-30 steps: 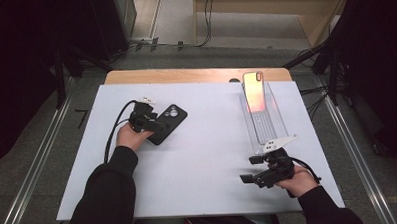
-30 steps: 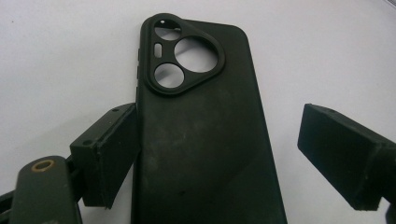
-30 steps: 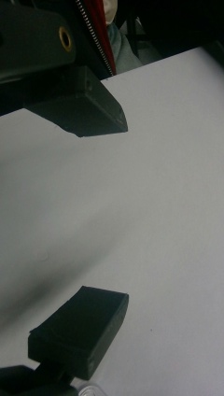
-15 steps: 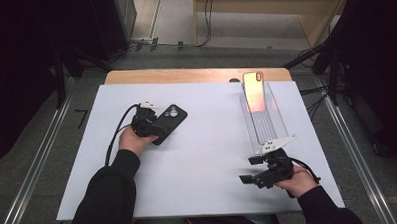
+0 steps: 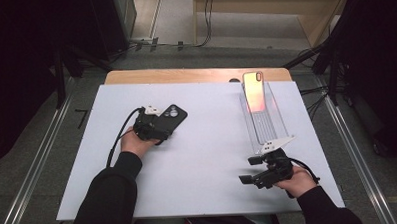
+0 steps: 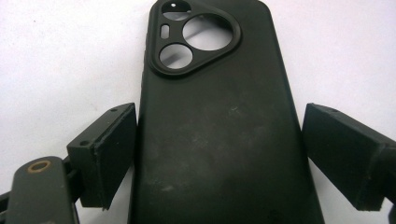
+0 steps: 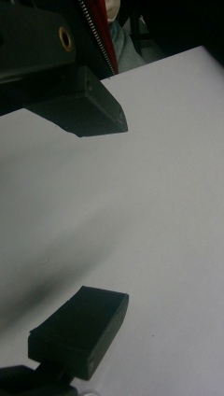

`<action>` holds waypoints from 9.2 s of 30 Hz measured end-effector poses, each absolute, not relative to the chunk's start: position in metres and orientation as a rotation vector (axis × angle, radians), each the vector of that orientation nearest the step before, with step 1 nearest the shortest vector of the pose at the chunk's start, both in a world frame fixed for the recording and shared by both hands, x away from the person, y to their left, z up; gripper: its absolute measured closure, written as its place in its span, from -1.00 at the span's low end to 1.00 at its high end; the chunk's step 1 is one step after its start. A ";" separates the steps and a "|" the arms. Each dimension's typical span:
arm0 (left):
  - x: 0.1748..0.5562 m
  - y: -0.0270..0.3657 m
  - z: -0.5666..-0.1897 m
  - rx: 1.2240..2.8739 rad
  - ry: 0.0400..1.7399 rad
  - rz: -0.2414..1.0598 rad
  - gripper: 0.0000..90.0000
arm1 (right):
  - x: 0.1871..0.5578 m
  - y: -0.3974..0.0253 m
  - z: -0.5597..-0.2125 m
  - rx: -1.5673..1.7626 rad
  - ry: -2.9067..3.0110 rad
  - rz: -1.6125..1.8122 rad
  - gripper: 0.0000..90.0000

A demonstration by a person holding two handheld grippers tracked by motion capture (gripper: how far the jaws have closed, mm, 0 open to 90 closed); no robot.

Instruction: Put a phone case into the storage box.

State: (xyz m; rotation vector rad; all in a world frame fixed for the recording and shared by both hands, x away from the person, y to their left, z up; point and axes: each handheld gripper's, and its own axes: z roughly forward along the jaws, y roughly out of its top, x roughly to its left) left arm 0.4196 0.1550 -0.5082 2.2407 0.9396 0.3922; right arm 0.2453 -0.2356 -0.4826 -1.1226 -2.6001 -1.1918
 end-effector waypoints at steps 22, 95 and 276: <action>0.425 0.166 -0.495 2.186 1.051 0.286 -0.65 | 0.246 -0.236 -0.482 -1.122 -2.606 -1.221 -0.68; 0.288 0.140 -0.443 1.980 1.038 0.060 -0.66 | 0.243 -0.218 -0.449 -1.302 -2.524 -1.378 -0.68; 0.288 0.114 -0.406 1.997 0.654 -0.174 -0.28 | 0.289 -0.158 -0.398 -0.743 -2.364 -1.559 0.72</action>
